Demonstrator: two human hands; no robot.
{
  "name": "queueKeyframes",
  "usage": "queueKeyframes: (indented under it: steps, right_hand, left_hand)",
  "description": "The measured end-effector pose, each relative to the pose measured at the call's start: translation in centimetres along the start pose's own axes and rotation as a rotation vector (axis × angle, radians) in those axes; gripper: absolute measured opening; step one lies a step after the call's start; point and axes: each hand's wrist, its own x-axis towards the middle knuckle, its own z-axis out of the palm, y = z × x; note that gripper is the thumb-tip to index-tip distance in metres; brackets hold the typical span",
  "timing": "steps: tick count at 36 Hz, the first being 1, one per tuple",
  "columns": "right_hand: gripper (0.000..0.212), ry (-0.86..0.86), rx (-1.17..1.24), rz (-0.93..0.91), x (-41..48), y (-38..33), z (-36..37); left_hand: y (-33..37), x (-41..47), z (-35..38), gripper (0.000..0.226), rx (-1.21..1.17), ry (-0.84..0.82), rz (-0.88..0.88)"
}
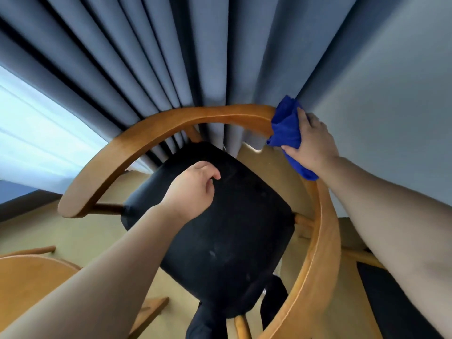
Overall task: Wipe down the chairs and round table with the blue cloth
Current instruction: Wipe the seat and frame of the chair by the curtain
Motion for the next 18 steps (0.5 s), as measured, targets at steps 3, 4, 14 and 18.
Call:
queueKeyframes:
  steps: [3, 4, 14, 18]
  right_hand:
    - [0.098, 0.023, 0.029, 0.06, -1.4, 0.7, 0.6]
    - [0.099, 0.029, 0.04, 0.073, -1.8, 0.9, 0.8]
    - [0.101, 0.108, 0.166, 0.148, -5.4, 2.4, 2.8]
    - [0.103, 0.092, 0.195, 0.202, -7.2, 3.5, 3.8]
  left_hand:
    - [0.0, -0.2, -0.1, 0.023, 0.013, -0.014, 0.016]
    - [0.1, -0.3, -0.1, 0.023, 0.019, -0.015, 0.022]
    - [1.2, -2.7, 1.5, 0.026, 0.071, -0.004, -0.054]
    - [2.3, -4.5, 2.9, 0.027, 0.073, -0.001, -0.081]
